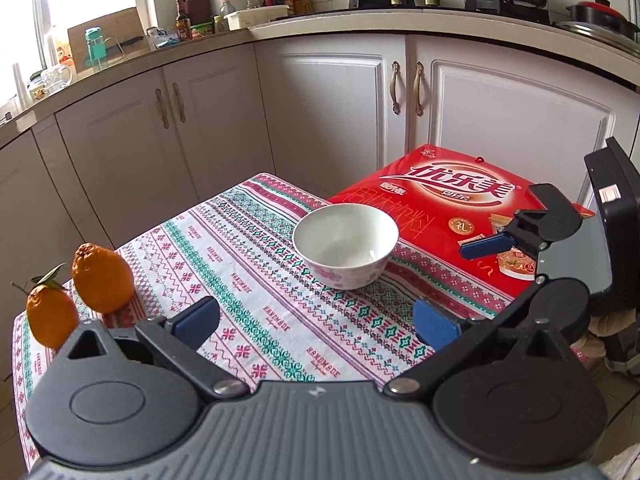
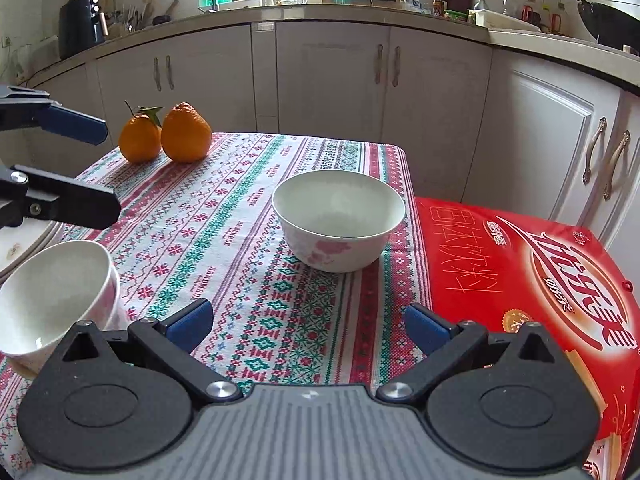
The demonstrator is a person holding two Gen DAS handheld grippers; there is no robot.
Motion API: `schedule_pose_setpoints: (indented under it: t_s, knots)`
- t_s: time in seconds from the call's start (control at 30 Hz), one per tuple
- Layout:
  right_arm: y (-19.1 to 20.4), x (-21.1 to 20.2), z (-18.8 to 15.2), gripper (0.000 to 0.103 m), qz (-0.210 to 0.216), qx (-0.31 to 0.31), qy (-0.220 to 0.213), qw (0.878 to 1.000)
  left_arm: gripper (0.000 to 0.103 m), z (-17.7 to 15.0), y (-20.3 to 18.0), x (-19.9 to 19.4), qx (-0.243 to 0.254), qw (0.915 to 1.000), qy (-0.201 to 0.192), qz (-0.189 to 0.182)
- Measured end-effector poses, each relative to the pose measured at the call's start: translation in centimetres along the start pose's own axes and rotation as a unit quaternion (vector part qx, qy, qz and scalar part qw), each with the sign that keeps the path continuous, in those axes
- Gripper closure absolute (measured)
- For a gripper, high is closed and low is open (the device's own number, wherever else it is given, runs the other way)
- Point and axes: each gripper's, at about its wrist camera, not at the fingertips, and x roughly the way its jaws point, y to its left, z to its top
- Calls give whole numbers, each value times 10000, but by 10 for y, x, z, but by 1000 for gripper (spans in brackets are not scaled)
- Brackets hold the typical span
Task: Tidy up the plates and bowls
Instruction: 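Move the left tool to the white bowl by the red box and grasp its rim, then lift the white bowl with the left tool and carry it over the nested bowls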
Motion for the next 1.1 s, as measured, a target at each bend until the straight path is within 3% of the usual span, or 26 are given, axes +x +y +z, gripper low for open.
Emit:
schedule_pose_setpoints:
  t_s: [0.3,0.57,0.8,0.93,1.1]
  knots:
    - [-13,37,2,0,-342,-425,70,9985,1,30,0,73,130,9986,298,-421]
    - [-21,56,15,0,-72,-466,-77,9989,1,43,11,132,-124,9950,553,-823]
    - [-22,69,27,0,73,-565,-219,9981,4,48,17,157,-187,9922,702,-1011]
    - [-24,72,32,2,117,-577,-275,9979,15,51,15,165,-132,9908,794,-1090]
    - [-25,74,33,6,197,-569,-324,9977,22,53,15,174,-137,9886,898,-1199]
